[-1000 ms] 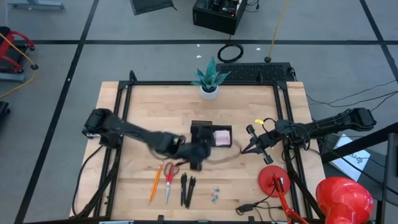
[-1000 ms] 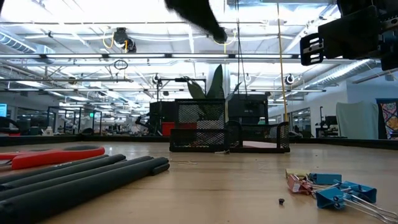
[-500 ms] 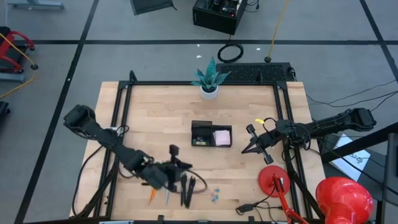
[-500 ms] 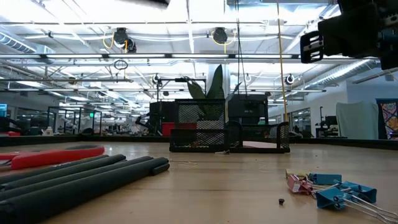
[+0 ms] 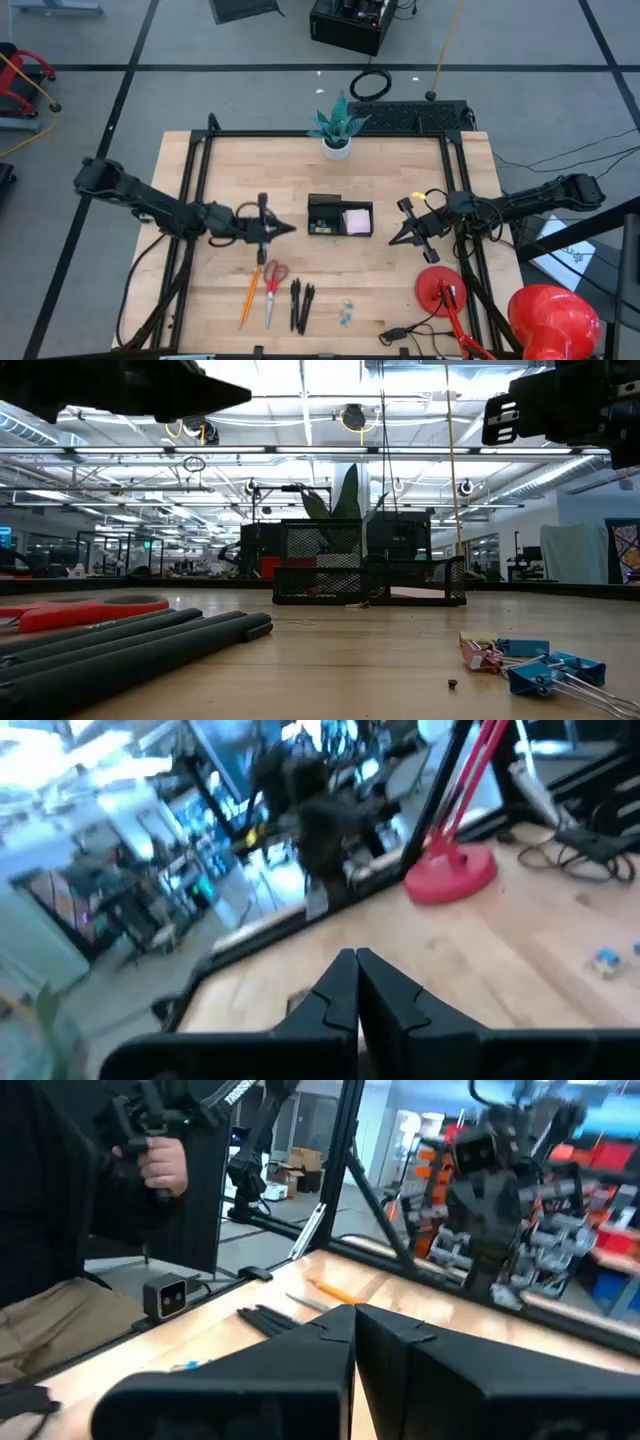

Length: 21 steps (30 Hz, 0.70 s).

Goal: Pick and place office supplies into organizer
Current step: Put the green binder clip into the black desk organizer

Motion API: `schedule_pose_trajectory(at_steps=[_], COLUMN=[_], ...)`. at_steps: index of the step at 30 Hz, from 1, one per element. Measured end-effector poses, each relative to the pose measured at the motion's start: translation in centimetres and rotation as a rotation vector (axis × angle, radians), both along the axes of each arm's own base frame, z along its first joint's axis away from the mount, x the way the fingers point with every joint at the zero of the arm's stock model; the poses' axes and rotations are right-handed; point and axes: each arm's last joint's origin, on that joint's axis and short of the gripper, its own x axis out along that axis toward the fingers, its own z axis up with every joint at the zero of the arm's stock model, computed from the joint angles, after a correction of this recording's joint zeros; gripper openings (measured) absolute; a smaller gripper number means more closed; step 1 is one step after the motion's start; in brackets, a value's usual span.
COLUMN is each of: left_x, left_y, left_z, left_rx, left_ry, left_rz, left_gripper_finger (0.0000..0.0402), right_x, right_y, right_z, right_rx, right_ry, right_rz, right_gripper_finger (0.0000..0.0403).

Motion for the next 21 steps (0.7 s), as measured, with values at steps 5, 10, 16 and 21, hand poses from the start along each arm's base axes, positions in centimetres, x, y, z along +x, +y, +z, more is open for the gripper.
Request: schedule_pose_trajectory(at_steps=[5, 10, 16, 21], left_x=[-1.6, -1.8, -0.6, 0.7], left_y=[0.1, -1.6, -2.5, -2.0], left_z=[1.6, 1.1, -1.6, -3.3], left_rx=[-0.052, -0.077, -0.018, -0.006], left_ry=[-0.022, 0.013, 0.124, 0.168], left_rz=[-0.027, -0.061, -0.061, -0.025], left_gripper_finger=[0.0006, 0.0004, 0.0004, 0.0003], right_x=[0.0, 0.0, 0.5, 1.1], right_y=[0.0, 0.6, 1.8, 2.8], right_z=[-0.4, -1.5, -2.3, -2.8], right_rx=[-0.017, -0.027, -0.049, -0.049], right_ry=[0.038, 0.139, 0.182, 0.201], right_rz=[0.009, 0.045, 0.003, 0.0], right_gripper_finger=[0.0004, 0.0004, 0.0004, 0.0004])
